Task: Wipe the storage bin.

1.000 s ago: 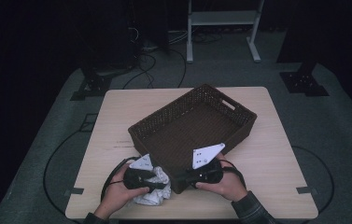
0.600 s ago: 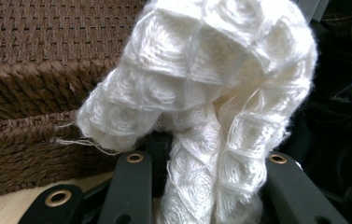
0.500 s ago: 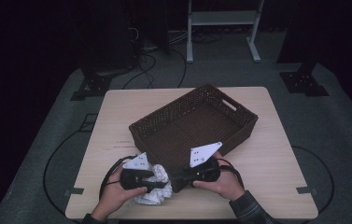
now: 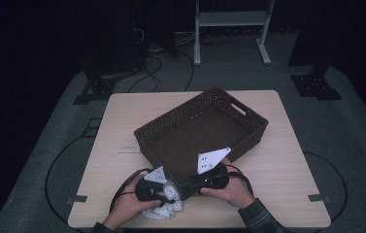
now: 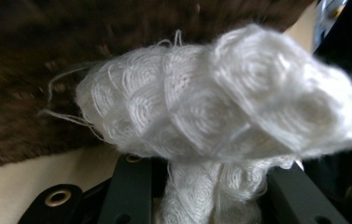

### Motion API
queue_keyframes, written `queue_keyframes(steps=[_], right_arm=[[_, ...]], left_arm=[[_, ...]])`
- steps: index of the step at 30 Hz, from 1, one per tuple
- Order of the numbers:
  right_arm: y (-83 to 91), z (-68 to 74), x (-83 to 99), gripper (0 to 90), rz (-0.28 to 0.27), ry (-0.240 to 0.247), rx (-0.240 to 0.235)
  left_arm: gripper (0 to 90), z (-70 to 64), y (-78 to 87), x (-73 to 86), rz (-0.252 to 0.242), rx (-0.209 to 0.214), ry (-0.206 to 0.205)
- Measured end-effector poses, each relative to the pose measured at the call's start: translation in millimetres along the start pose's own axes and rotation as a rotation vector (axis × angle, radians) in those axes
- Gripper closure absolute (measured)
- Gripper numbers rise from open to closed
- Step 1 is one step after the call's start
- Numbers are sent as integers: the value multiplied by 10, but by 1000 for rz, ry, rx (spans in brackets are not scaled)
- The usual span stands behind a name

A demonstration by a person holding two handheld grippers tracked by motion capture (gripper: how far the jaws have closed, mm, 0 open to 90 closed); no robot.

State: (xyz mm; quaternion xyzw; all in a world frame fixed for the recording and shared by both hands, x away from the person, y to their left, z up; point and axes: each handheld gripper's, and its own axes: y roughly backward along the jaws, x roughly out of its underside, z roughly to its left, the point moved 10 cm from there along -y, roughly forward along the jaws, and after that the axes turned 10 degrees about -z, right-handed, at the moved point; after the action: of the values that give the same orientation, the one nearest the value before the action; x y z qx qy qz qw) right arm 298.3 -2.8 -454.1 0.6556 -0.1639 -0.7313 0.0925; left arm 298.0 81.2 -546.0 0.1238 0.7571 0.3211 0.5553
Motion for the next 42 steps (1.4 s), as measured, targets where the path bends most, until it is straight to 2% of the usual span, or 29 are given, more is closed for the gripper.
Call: queue_keyframes(steps=[4,9,11,13,18,21,24,26,29,35,42], right_arm=[[-1,2,-2,750,1,5,5],[3,28,-19,722,19,22,27],[42,58,-65,741,2,23,15],[104,53,-90,774,-2,26,28],[269,-29,-52,843,-7,-7,62],[325,-58,4,860,0,-21,84],[374,-76,131,873,11,-44,97],[365,-96,180,872,20,-47,113],[308,-104,216,879,31,-53,108],[209,-111,164,882,31,-40,99],[-8,-182,64,886,44,-10,89]], left_arm=[[667,46,83,-17,-11,-9,8],[657,219,289,-31,-59,-69,28],[658,298,372,-21,-81,-96,49],[658,362,449,-9,-98,-116,67],[658,451,573,50,-121,-145,93],[658,475,606,101,-118,-155,101],[658,510,646,139,-126,-168,106],[658,527,663,138,-132,-174,109],[657,545,671,152,-134,-177,113],[657,566,662,175,-126,-184,120],[657,570,689,183,-133,-192,126]])
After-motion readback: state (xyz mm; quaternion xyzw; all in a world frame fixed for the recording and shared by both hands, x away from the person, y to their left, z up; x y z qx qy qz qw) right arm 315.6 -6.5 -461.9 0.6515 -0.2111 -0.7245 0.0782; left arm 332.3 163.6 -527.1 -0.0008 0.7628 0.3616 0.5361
